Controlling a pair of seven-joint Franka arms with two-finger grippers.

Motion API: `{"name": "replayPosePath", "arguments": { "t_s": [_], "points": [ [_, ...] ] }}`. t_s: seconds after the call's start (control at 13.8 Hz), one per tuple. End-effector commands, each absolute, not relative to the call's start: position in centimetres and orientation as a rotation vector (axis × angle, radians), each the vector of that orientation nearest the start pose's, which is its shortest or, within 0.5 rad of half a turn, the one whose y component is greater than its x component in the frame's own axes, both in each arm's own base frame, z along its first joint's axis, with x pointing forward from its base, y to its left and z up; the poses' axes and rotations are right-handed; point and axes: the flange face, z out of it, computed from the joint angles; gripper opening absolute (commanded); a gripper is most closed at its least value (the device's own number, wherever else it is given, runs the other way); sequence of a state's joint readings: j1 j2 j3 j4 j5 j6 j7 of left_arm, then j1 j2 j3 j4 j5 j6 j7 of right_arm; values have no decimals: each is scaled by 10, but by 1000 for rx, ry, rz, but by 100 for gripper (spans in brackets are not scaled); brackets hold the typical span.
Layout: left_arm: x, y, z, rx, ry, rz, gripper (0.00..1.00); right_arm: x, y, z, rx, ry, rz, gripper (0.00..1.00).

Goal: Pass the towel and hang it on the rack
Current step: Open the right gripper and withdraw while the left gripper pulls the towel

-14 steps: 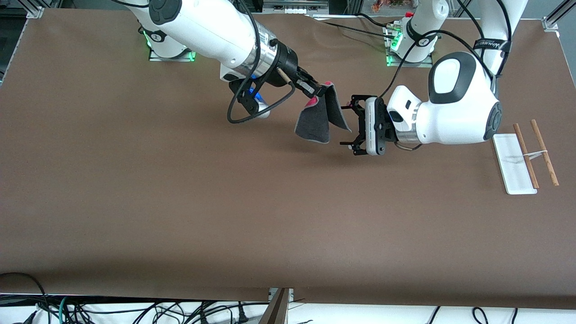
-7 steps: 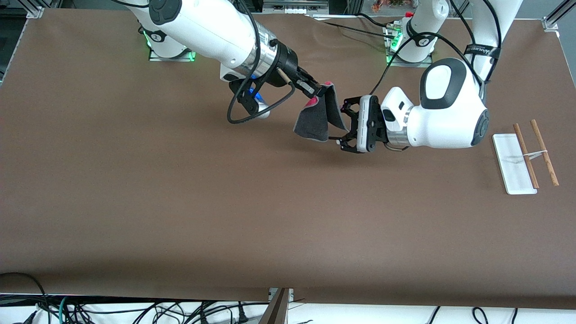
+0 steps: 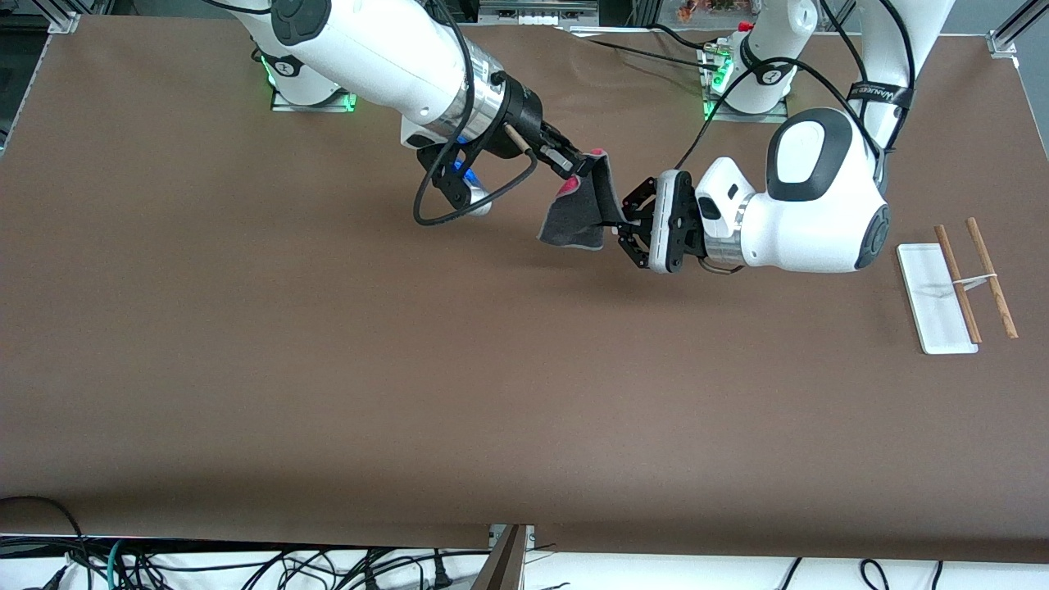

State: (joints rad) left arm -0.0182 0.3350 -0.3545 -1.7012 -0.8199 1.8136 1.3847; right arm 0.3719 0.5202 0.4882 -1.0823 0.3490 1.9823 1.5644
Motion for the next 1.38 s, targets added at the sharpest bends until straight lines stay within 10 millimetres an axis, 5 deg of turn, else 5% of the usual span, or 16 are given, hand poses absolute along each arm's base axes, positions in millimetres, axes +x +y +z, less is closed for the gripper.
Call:
{"name": "replayPosePath", "arguments": {
  "t_s": [0.0,0.22,0.58,0.8,1.09,1.3],
  "points": [
    [577,-264,426,1653,-1501,327,0,536,493,614,-2223,1071,512,18],
    [576,-264,427,1653,-1506,325,0,539,489,614,-2223,1078,499,100],
    [578,-259,434,1668,-1534,307,0,559,464,617,-2203,1107,469,100],
    [579,-245,433,1687,-1565,270,0,586,424,625,-2166,1157,451,100],
    [590,-203,445,1697,-1575,229,0,599,385,630,-2265,1078,424,100],
    [604,-136,456,1786,-1611,148,0,612,314,640,-2446,810,331,100]
  ]
}}
